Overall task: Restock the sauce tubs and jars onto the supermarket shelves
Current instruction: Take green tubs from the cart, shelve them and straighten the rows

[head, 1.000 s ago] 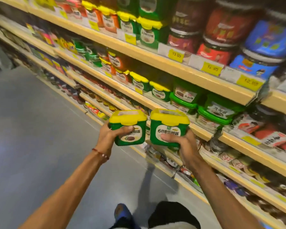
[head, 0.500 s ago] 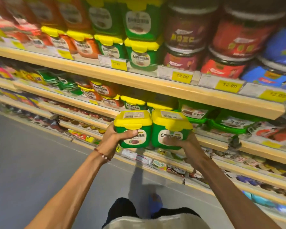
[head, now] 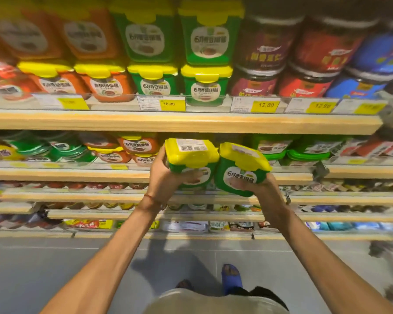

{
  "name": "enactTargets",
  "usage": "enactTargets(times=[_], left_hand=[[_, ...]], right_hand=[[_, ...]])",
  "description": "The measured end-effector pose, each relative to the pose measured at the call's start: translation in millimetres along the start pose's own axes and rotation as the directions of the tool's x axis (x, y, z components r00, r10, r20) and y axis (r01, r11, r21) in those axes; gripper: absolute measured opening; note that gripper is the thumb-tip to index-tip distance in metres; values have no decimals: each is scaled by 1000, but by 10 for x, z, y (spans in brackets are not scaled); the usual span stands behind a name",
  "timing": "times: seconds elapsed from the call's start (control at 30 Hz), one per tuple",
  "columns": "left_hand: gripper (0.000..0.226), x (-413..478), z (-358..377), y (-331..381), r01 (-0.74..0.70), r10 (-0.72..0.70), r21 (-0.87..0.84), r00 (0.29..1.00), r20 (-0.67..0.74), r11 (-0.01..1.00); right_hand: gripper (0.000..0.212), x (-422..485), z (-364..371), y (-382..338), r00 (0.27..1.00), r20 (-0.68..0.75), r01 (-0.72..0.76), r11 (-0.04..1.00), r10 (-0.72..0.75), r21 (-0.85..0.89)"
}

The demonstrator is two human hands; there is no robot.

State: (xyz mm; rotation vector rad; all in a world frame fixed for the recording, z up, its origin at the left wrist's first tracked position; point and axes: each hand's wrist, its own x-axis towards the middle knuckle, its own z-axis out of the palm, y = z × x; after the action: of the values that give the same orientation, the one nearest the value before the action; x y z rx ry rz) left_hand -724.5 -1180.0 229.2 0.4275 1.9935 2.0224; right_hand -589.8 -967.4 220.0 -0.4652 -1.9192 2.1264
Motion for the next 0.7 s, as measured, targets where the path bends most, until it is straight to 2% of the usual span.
enactTargets(times=[0.13,0.23,0.4,0.53,0.6,0.7], left_hand=[[93,123,-48,-14,-14,13,-18,1000,-22,1000],[89,264,-74,-57,4,-5,-29,1000,-18,1000],[103,416,-60,-29,-11,24,193,998,-66,981],[103,479,-61,-4,30,-9,255,996,-83,967],[95,509,-59,17,26,-5,293,997,-72,956],[64,492,-51,16,7,10,323,999,-50,946]], right_hand=[[80,2,58,-56,990,-138,-11,999,6,-37],[75,-23,108,-36,983,-183,-8,999,-1,-48],[86,35,155,26,974,-226,11,999,-22,-52],[93,71,186,41,961,-275,21,999,-31,-38],[95,93,207,46,956,-292,31,999,-37,-24],[92,131,242,45,954,-296,43,999,-49,-27]])
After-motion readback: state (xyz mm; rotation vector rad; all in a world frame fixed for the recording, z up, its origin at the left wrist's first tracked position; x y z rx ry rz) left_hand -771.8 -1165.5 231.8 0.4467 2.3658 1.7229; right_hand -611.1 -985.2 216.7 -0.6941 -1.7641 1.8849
